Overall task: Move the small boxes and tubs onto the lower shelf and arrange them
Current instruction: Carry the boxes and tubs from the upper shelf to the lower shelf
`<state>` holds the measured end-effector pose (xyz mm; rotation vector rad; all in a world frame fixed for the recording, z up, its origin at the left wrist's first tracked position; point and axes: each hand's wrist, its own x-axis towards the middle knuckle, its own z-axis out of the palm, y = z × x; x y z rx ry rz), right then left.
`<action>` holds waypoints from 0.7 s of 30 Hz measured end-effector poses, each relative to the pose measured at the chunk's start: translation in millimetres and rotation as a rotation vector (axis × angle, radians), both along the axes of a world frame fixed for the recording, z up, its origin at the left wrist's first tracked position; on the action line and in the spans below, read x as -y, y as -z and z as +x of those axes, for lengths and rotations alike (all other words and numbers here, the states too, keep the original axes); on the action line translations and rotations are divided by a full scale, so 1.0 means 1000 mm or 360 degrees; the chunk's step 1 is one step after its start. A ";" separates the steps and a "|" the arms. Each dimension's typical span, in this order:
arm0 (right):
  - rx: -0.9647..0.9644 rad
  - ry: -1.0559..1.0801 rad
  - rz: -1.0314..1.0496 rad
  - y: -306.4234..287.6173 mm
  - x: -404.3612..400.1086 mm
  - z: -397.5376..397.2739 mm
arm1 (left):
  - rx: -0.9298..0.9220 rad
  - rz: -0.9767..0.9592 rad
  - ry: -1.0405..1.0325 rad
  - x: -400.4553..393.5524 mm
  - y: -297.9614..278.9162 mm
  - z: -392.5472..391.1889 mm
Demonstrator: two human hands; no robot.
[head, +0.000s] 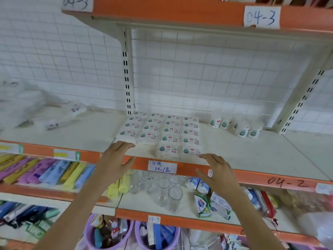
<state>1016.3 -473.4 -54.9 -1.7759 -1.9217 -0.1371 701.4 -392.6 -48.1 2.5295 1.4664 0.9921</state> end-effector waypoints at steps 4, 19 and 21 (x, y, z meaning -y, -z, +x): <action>0.0241 0.0009 0.0089 0.007 0.028 -0.034 | -0.0260 0.0140 -0.0171 0.033 0.013 -0.049; 0.0151 -0.0472 -0.0008 0.034 0.012 -0.214 | -0.0420 -0.0246 -0.0891 0.136 0.054 -0.216; 0.0133 -0.0604 -0.0017 0.034 0.000 -0.247 | -0.0369 -0.0246 -0.0983 0.144 0.056 -0.236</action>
